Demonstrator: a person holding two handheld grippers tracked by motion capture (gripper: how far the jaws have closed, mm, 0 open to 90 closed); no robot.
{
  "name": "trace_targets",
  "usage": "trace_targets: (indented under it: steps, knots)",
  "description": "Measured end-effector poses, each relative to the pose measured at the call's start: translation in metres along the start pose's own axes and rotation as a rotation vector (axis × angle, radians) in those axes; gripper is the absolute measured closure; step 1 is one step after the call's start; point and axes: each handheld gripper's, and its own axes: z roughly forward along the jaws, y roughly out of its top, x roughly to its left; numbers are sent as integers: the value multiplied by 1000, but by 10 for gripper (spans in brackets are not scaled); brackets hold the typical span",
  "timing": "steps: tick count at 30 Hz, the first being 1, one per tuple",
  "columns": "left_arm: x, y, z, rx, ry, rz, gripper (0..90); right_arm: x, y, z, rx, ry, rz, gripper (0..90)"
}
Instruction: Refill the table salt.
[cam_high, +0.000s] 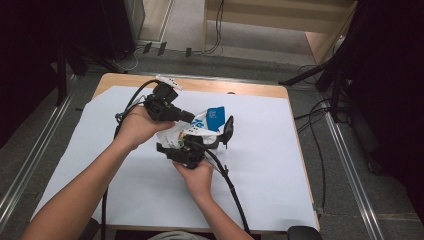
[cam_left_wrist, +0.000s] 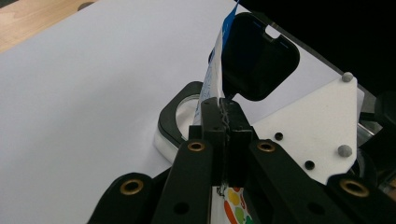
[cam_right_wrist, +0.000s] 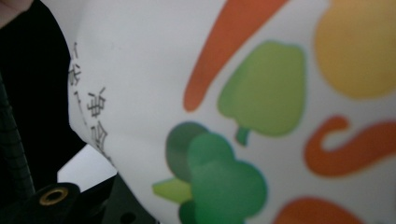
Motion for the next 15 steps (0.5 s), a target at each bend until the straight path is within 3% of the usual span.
trace_targets:
  steps: [10,15]
  knots:
    - [1,-5,-4,-6,-23,10,900,2,-1,-5,49,-63,-117,627]
    - [2,-6,-3,-10,-36,11,878,3,0,-7,58,-79,-148,637]
